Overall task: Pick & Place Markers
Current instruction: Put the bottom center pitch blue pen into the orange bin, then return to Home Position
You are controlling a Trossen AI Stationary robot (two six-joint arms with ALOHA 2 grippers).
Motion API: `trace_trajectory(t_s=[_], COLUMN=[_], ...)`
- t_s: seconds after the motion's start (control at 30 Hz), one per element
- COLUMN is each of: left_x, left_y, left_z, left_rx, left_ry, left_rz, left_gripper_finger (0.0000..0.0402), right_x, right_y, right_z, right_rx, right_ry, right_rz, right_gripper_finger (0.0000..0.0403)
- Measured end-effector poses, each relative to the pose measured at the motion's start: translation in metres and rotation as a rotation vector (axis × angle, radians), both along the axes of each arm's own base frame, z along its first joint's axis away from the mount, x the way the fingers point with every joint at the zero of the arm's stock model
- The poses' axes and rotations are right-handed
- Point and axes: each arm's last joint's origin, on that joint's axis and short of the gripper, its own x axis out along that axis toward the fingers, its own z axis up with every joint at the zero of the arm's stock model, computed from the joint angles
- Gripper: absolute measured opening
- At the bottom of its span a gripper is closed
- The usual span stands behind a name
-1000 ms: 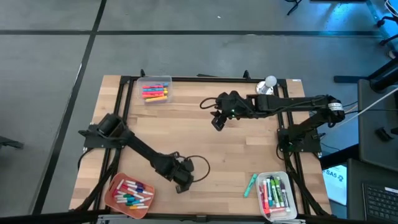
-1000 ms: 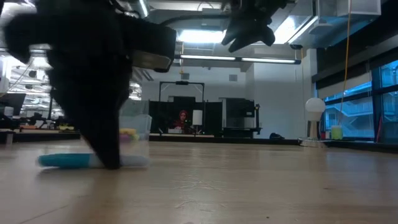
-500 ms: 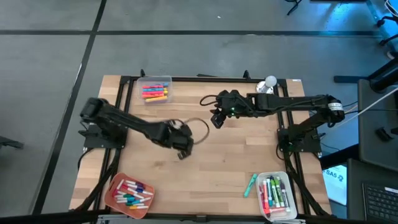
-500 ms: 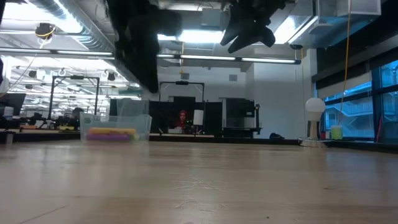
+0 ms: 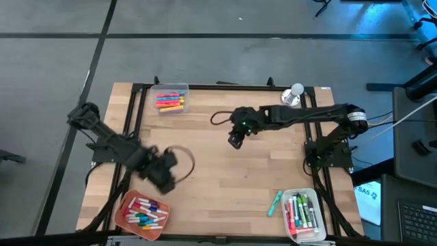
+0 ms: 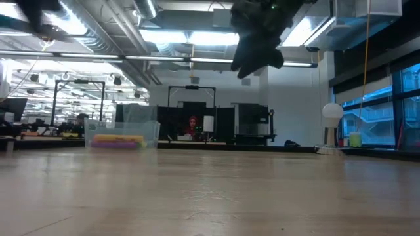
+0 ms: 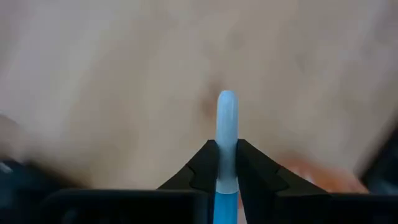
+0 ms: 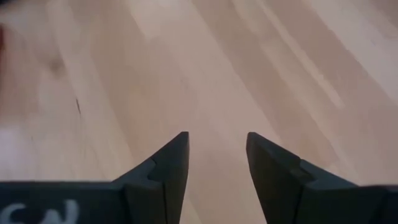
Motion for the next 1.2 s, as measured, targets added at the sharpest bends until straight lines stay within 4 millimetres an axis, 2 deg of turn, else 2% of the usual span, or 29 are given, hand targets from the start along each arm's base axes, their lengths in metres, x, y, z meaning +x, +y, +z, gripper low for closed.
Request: trace_trajectory(t_s=[0.2, 0.33, 0.53, 0.73, 0.83, 0.93, 1.0, 1.1, 1.2], left_x=[-0.031, -0.041, -0.043, -0.044, -0.038, -0.018, -0.002, 0.015, 0.026], left_y=[-0.049, -0.074, -0.098, -0.110, -0.104, -0.083, -0.063, -0.028, 0.009], left_z=[-0.006, -0.015, -0.029, -0.044, -0.047, -0.041, -0.031, -0.015, 0.002], left_rx=[-0.134, -0.180, -0.228, -0.207, -0.182, -0.155, -0.128, -0.029, 0.152], left_ry=[0.071, 0.071, 0.126, 0.183, 0.200, 0.125, 0.034, -0.082, -0.214], left_rz=[-0.037, -0.014, -0.114, -0.132, -0.067, 0.032, 0.017, -0.044, -0.041], left_gripper_finger=[0.0050, 0.0049, 0.0074, 0.0121, 0.0143, 0.0154, 0.0156, 0.0151, 0.0143], right_x=[0.007, 0.007, -0.006, -0.016, -0.017, -0.020, -0.019, -0.019, -0.016], right_y=[0.007, 0.013, 0.028, 0.036, 0.039, 0.042, 0.043, 0.043, 0.042], right_z=[-0.011, -0.015, -0.011, -0.008, -0.010, -0.017, -0.018, -0.018, -0.019], right_rx=[-0.051, -0.023, -0.051, -0.101, -0.070, -0.084, -0.108, -0.121, -0.165], right_ry=[0.049, 0.078, 0.154, 0.211, 0.228, 0.258, 0.261, 0.258, 0.257], right_rz=[0.122, 0.203, 0.251, 0.246, 0.371, 0.580, 0.666, 0.688, 0.695], right_gripper_finger=[0.0161, 0.0161, 0.0161, 0.0161, 0.0161, 0.0161, 0.0161, 0.0161, 0.0161])
